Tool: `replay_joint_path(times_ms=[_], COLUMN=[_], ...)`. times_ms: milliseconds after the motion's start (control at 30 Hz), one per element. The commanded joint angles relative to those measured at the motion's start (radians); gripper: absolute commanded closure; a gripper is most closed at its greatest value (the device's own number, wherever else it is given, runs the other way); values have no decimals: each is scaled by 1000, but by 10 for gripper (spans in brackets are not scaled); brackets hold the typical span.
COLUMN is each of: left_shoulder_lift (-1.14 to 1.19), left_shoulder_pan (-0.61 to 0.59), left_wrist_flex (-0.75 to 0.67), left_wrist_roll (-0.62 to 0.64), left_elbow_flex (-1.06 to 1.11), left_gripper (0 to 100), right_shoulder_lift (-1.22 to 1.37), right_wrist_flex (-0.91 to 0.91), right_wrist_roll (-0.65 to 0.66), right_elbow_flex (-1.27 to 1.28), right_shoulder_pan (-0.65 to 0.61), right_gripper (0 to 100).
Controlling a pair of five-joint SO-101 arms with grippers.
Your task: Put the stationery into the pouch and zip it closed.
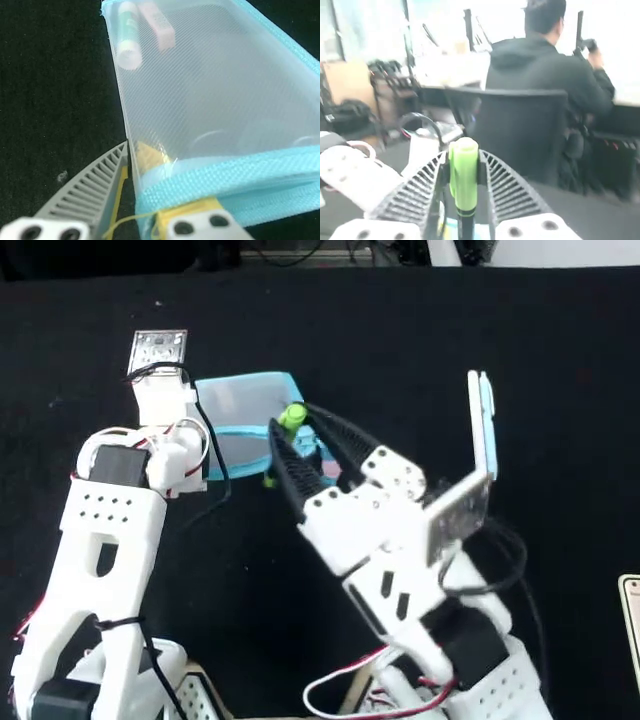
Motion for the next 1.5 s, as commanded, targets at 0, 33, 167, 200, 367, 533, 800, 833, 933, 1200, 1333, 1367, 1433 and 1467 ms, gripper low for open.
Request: replay_joint_path(times_ms=[0,33,167,200,367,533,800,833,933,1200,1333,1367,1433,1467], left_shoulder_lift=[11,11,11,11,11,11,18,18,20,11,14,18,20,20], left_shoulder_pan=[2,2,2,2,2,2,2,2,2,2,-4,1,1,1], left_wrist_flex=[0,0,0,0,6,8,8,8,8,6,8,8,8,8], left_wrist_roll=[12,12,14,14,14,14,14,14,14,8,8,8,8,8], left_elbow_flex=[41,42,44,44,44,44,44,44,44,44,44,44,44,44], left_gripper=[970,970,970,970,970,970,970,970,970,970,970,970,970,970], right_shoulder_lift=[-31,-31,-31,-31,-31,-31,-36,-33,-41,-41,-42,-42,-42,-42], right_wrist_flex=[-173,-226,-440,-485,-644,-661,-660,-646,-549,-315,-158,-117,-25,21], right_wrist_roll=[3,5,5,5,6,6,269,270,270,123,0,-21,-43,-38], right_elbow_flex=[81,116,278,315,440,466,610,624,633,565,470,443,394,371], right_shoulder_pan=[-23,-23,-21,-21,-20,-20,-23,-26,-38,-43,-38,-37,-23,-3], right_gripper=[986,986,986,986,986,986,986,986,986,838,736,737,737,737])
